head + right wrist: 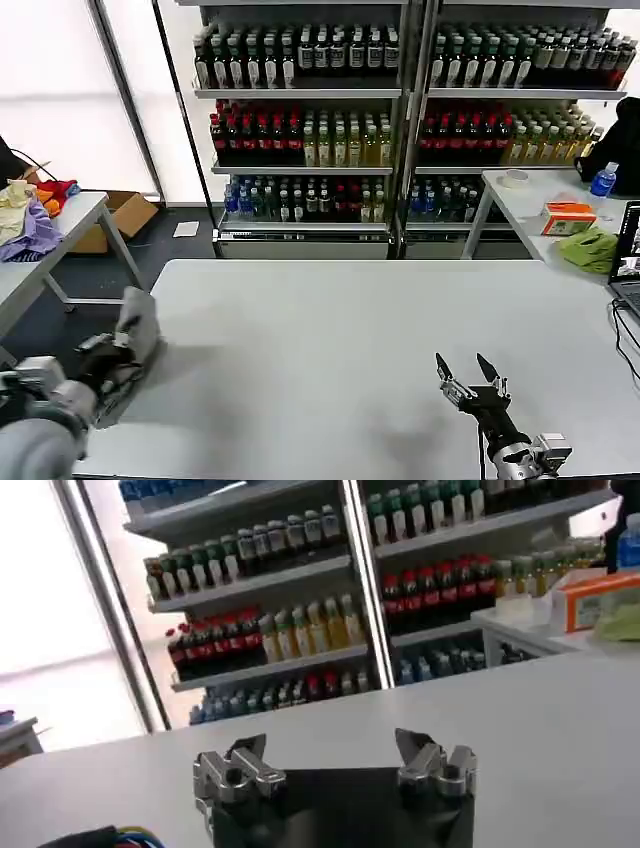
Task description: Fold and organize the clothes.
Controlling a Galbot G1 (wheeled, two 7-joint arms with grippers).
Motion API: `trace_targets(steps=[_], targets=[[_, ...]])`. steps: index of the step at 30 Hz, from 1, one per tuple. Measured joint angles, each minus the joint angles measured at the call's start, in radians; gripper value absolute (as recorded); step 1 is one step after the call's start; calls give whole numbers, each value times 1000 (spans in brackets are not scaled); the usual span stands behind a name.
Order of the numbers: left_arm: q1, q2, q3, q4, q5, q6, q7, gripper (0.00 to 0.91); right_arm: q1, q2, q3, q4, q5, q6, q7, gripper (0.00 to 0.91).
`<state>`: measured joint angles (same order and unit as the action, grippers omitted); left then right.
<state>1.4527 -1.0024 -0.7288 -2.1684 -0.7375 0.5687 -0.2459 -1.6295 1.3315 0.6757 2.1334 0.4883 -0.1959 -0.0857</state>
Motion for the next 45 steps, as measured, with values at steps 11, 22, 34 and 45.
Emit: trace_targets(steps=[11, 22, 34, 45], targets=[[-170, -198, 495, 93, 209, 7, -97, 907, -2, 2, -28, 11, -7, -37, 22, 907], [-261, -288, 652, 72, 90, 8, -129, 907, 137, -18, -183, -28, 88, -209, 120, 907], [-215, -192, 319, -51, 6, -6, -60, 907, 443, 67, -517, -269, 290, -304, 233, 534], [-177, -166, 116, -103, -25, -1, -40, 907, 574, 114, -683, -407, 477, -348, 277, 0]])
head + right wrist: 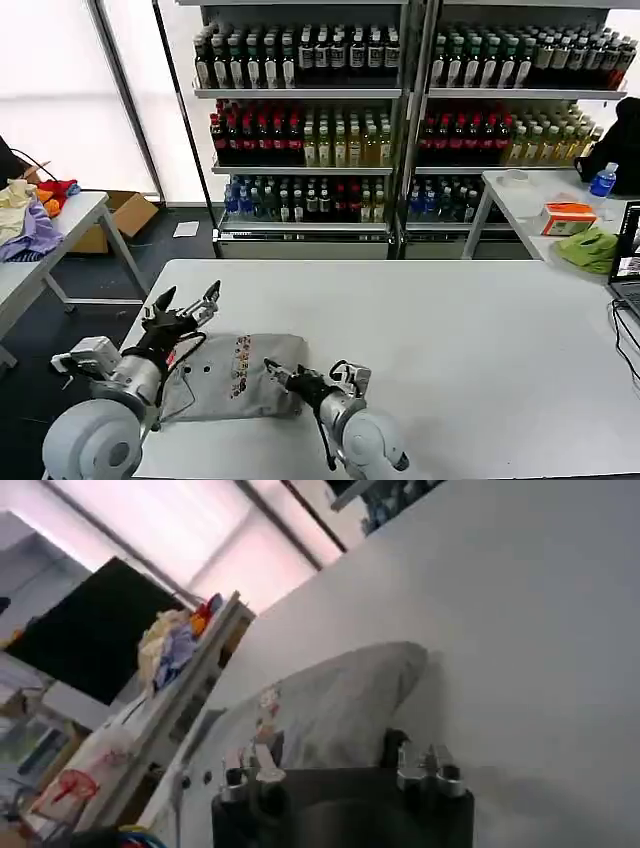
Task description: Fold and organize the clothes.
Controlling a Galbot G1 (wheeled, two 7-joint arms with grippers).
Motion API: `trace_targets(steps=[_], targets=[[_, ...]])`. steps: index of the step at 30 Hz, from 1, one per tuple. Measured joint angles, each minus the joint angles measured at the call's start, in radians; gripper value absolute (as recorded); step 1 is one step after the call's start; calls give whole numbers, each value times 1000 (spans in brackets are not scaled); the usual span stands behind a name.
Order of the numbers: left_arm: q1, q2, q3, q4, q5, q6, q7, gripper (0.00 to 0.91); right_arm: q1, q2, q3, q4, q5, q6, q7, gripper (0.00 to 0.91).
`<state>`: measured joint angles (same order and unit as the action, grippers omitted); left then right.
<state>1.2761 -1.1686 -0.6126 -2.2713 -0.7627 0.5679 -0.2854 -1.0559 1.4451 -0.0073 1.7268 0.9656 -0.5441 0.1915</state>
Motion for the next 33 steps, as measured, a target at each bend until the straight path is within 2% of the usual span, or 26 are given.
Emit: trace_targets(steps=[6, 13, 22, 28, 29, 30, 33], targets=[[16, 1, -38, -5, -5, 2, 3, 907, 0, -10, -2, -3, 45, -15, -6, 0], [17, 4, -63, -3, -12, 2, 8, 907, -17, -67, 61, 39, 64, -32, -26, 0], [15, 6, -74, 9, -16, 1, 13, 907, -53, -212, 181, 99, 63, -38, -78, 0], [9, -4, -59, 18, -15, -1, 14, 907, -87, -321, 272, 118, 28, -39, -115, 0], [8, -6, -55, 18, -15, -1, 14, 907, -90, -333, 284, 121, 20, -39, -119, 212], [7, -8, -52, 18, -15, -1, 13, 907, -93, -344, 296, 124, 9, -38, -123, 907], [10, -5, -48, 17, -16, -1, 17, 907, -102, -366, 331, 127, -35, -36, -136, 907]])
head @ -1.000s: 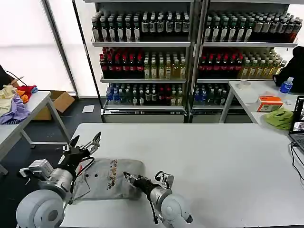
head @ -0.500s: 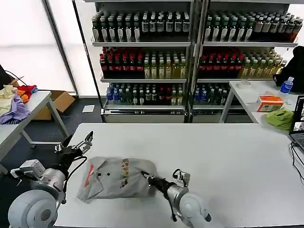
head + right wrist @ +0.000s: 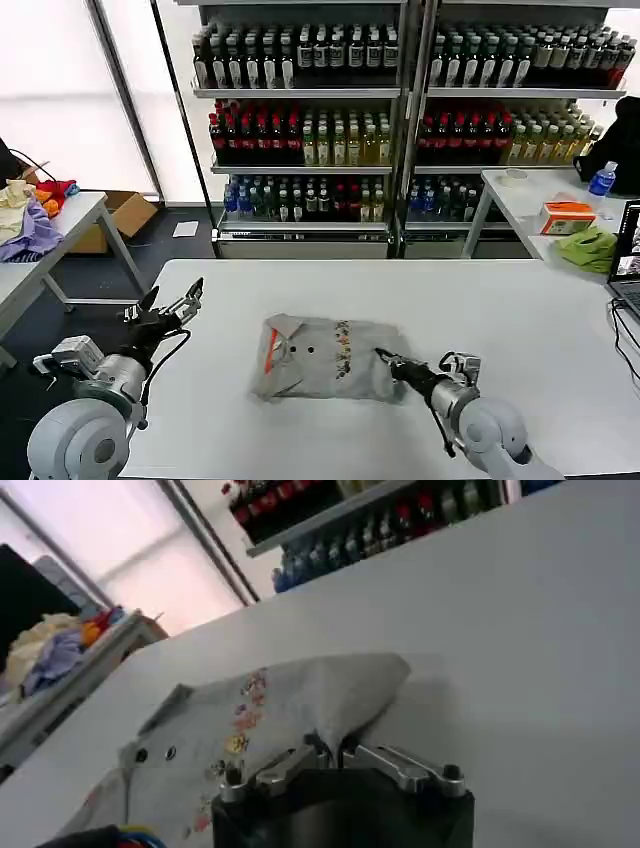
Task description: Fold and organize the clothes.
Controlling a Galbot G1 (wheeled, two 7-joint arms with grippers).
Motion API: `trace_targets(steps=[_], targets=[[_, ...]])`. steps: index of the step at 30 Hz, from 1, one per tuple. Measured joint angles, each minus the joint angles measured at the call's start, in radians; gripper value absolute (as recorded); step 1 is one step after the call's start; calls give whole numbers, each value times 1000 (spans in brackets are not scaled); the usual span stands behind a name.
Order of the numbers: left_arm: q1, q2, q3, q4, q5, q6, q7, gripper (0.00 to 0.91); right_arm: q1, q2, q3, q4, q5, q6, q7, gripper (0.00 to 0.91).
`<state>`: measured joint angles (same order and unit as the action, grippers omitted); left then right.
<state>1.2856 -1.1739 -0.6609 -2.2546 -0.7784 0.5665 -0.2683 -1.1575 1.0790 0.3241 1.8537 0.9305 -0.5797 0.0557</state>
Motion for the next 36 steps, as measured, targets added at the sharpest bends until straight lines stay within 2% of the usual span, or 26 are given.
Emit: trace_targets(steps=[7, 15, 23, 30, 36], targets=[[-2, 9, 13, 1, -1, 0, 3, 907, 4, -10, 75, 21, -155, 19, -24, 907], [12, 16, 5, -10, -1, 1, 11, 907, 30, 22, 99, 50, -384, 35, -14, 907], [23, 6, 6, -14, 8, -3, 18, 907, 78, 115, 9, 20, -539, 85, 40, 907], [47, -6, -4, -17, 25, -13, 33, 907, 102, 235, -105, -90, -595, 121, 118, 907], [65, -14, -11, -14, 31, -19, 44, 907, 103, 282, -150, -148, -604, 111, 195, 907]])
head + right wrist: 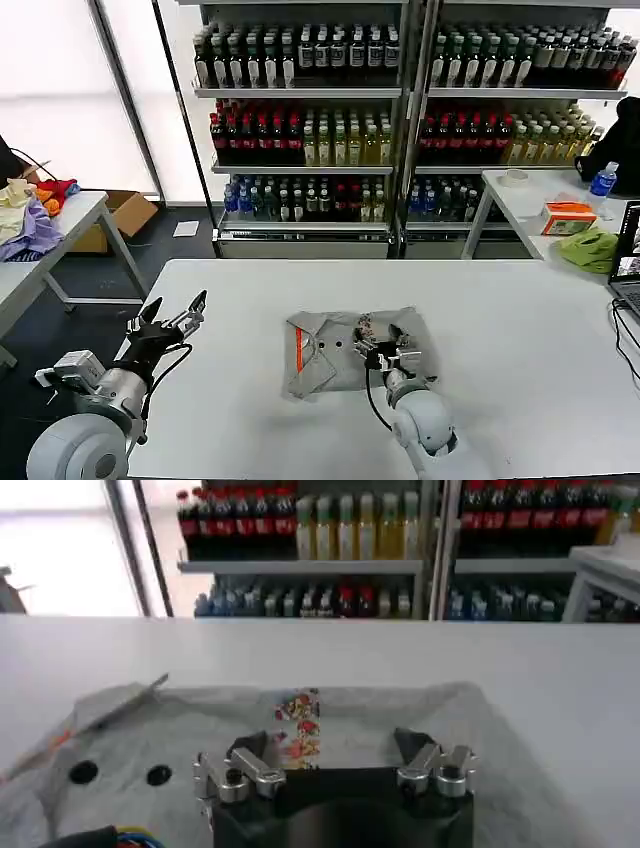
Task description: Fold and organize the clothes.
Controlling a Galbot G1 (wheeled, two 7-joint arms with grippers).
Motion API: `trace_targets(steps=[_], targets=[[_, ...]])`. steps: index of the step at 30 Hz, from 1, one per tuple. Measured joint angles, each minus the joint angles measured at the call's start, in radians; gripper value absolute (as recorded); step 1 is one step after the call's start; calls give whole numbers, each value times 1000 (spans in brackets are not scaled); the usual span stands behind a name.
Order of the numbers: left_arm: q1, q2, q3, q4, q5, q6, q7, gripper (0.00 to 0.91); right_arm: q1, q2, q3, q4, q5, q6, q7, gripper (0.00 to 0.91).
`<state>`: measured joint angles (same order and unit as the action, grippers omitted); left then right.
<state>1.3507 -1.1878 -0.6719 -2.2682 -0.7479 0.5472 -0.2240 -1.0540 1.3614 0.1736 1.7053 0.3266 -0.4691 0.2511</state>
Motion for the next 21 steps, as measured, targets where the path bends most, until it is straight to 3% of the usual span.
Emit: trace_targets(steps=[4, 9, 15, 21], targets=[[2, -1, 2, -3, 5, -3, 6, 907, -13, 5, -5, 16, -1, 6, 24, 907], [5, -1, 7, -7, 18, -14, 21, 907, -47, -12, 36, 120, -6, 39, 4, 907], [12, -8, 13, -13, 40, -29, 46, 907, -111, -37, 163, 258, -9, 90, -65, 907], [36, -17, 6, -5, 87, -62, 90, 907, -224, -54, 325, 345, 13, 158, -167, 907]])
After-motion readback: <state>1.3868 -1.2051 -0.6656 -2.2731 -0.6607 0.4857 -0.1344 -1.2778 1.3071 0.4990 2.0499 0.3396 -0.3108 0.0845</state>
